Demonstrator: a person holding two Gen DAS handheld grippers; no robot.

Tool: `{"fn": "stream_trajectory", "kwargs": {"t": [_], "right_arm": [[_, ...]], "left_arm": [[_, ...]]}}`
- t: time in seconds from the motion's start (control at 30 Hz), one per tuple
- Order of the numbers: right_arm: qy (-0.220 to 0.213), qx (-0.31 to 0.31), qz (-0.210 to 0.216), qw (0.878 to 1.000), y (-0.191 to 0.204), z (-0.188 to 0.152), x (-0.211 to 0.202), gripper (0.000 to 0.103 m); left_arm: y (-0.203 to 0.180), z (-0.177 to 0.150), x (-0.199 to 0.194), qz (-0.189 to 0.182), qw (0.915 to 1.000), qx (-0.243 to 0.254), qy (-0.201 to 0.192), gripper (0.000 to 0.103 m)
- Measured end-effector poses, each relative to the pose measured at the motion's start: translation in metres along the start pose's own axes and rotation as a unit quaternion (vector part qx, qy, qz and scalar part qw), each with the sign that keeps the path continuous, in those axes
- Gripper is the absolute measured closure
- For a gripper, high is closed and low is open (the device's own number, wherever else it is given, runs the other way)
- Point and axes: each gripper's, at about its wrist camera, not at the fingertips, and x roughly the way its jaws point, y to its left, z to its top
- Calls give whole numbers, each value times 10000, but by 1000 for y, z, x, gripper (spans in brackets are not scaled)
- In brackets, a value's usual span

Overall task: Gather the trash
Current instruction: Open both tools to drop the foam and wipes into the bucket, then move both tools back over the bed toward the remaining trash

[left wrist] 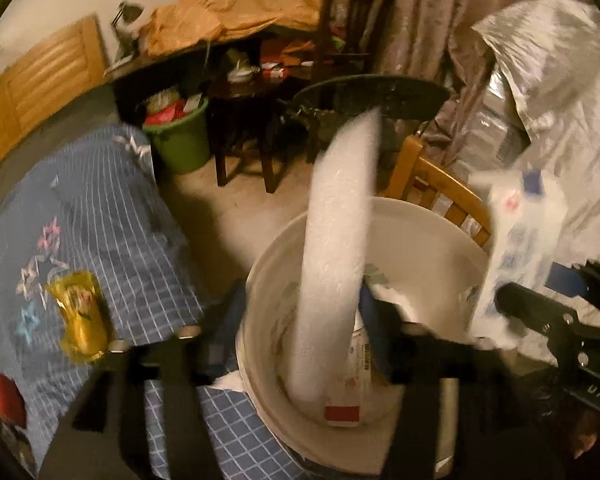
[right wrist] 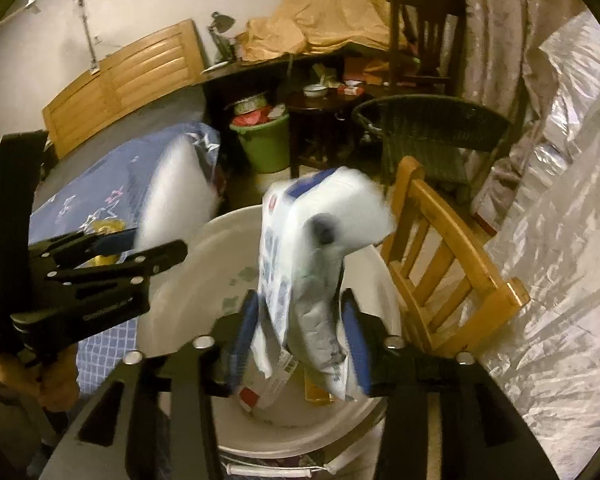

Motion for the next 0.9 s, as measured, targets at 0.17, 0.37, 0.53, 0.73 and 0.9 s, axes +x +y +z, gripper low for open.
{"fn": "stream_trajectory", "kwargs": {"t": [0.17, 0.37, 0.53, 0.73, 0.9], "right_arm": [[-53, 12, 35, 10000, 0, -2, 0, 56], [-133, 26, 19, 9999, 1, -3, -3, 56], [-606, -101, 38, 9981, 16, -11, -21, 56], [-1273, -459, 118, 9907, 58, -34, -45, 51], [-2163, -808, 221, 9727, 105, -65, -73, 40]], "left_arm": [[7, -2, -1, 94, 9999, -61, -16, 45], [9, -7, -5, 174, 9998, -92, -49, 44], [20, -20, -24, 552, 9977, -137, -372, 30], [51, -55, -51, 1015, 9916, -462, -656, 27], [82, -92, -90, 1441, 9829, -570, -998, 23]]}}
